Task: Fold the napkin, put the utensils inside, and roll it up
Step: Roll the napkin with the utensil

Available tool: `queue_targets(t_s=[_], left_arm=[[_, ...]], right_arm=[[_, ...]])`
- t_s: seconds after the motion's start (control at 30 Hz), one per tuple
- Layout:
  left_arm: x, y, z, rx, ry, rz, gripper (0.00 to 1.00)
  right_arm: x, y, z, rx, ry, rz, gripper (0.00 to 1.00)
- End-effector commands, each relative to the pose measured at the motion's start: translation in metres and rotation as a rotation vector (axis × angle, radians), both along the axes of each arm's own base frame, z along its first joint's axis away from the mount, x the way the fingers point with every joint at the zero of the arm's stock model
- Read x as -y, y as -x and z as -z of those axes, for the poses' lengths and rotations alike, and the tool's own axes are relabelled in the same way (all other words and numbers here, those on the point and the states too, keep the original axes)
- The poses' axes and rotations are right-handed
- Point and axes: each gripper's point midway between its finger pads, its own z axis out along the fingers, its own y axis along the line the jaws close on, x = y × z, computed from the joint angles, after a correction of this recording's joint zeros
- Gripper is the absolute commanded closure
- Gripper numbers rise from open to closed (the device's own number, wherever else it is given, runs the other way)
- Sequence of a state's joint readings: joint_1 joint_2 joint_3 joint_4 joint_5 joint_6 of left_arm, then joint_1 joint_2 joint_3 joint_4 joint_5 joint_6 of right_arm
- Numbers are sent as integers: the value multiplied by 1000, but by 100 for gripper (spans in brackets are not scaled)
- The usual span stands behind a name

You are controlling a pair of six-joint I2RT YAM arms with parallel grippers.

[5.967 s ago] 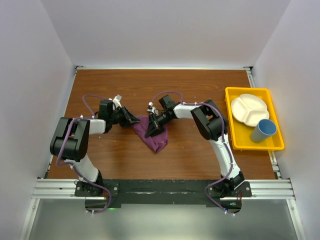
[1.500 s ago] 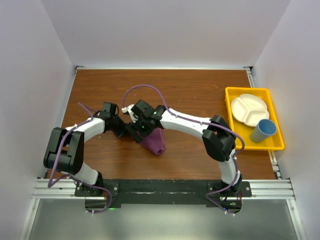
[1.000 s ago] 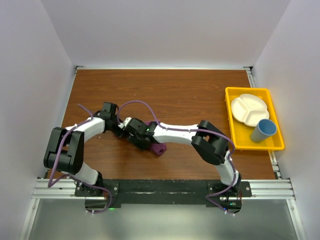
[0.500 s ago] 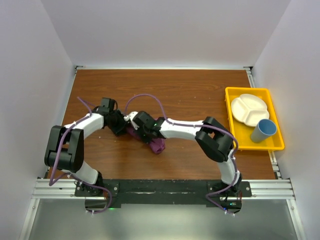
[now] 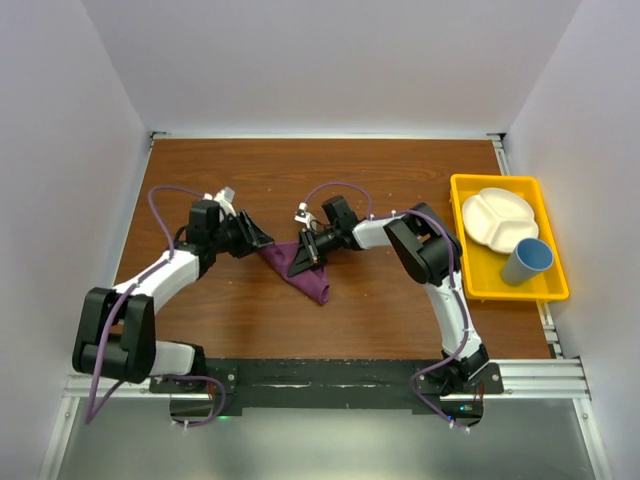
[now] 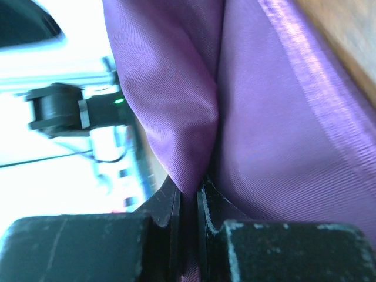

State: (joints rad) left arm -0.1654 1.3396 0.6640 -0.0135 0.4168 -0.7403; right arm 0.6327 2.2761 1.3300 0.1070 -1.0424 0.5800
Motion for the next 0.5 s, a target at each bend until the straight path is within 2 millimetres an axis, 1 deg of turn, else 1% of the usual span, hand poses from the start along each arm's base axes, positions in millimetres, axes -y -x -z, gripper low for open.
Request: queue_targets(t_s=[0.0, 0.03, 0.07, 0.17, 0.2, 0.23, 0.27, 0.3, 0.33, 0.43, 0.47], left_arm=[[33, -4, -19, 126, 169, 107, 63], [36, -6, -16, 143, 187, 117, 68], [38, -7, -14, 140, 204, 112, 70], [43, -15, -15, 188, 248, 121, 74], [44, -19, -17, 207, 250, 125, 75], [45, -21, -10, 196, 250, 123, 77], [45, -21, -7, 195, 253, 123, 78], [45, -23, -3, 192, 251, 122, 78], [44, -24, 6, 176, 243, 113, 80], [44, -26, 18, 162, 245, 107, 82], [45, -26, 21, 155, 249, 107, 82]], right_arm=[[6, 12, 16, -153, -14, 1, 100], [8, 13, 19, -159, 0, 0, 100], [10, 11, 23, -132, 5, -2, 100], [15, 14, 35, -135, 29, -7, 100], [15, 14, 35, -128, 29, -7, 100], [16, 13, 38, -117, 38, 0, 100], [19, 13, 41, -109, 48, 5, 100], [20, 12, 42, -103, 54, 10, 100], [21, 11, 42, -95, 63, 21, 100], [24, 11, 41, -87, 84, 27, 97], [25, 8, 43, -58, 97, 31, 97]])
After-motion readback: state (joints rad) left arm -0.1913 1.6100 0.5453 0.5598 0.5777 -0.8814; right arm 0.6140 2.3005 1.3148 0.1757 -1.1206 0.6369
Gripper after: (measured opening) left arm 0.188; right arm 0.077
